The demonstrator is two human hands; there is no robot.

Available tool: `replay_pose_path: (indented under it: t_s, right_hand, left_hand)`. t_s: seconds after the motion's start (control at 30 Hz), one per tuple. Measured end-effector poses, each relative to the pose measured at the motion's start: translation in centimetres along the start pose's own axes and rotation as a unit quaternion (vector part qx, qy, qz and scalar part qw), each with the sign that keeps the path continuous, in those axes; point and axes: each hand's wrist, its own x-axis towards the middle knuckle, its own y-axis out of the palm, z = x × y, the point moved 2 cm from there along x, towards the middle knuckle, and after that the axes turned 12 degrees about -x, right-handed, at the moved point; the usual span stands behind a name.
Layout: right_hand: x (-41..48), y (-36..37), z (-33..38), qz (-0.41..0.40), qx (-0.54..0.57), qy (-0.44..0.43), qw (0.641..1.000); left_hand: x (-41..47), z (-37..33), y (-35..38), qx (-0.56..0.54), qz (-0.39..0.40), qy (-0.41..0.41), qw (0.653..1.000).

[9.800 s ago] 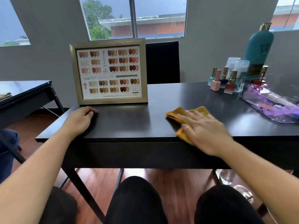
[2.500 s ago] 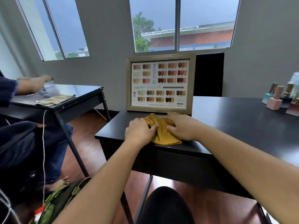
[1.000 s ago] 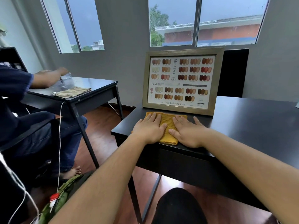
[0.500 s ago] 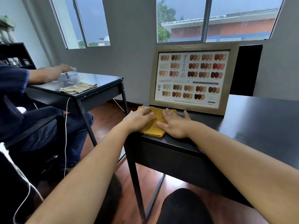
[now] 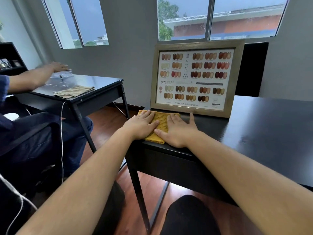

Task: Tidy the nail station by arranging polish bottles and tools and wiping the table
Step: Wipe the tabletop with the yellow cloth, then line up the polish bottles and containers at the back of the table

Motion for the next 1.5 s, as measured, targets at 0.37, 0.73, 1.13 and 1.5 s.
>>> replay_pose_path:
  t_s: [0.37, 0.73, 1.13, 1.5]
  right_hand:
    - [-0.3, 0.2, -0.3, -0.021, 0.040, -0.007, 0.999]
    - [-8.5, -5.4, -14.9, -0.154, 0.099, 0.084, 0.979]
    - [-22.5, -6.3, -36.4, -0.189, 0.094, 0.316, 0.925]
    - [-22.9, -4.1, -51.9, -0.227, 0.164, 0.411, 0.867]
  left_hand:
    - [-0.8, -0.7, -0.5, -0.024, -0.016, -0.002, 1.000]
    - [-2.9, -13.4, -6.4, -0.072, -0.077, 0.113, 0.988]
    - [2.3, -41.4, -0.4, -0.089, -0.056, 0.334, 0.937]
    - [13.7, -54.4, 3.5, -0.103, -0.004, 0.348, 0.932]
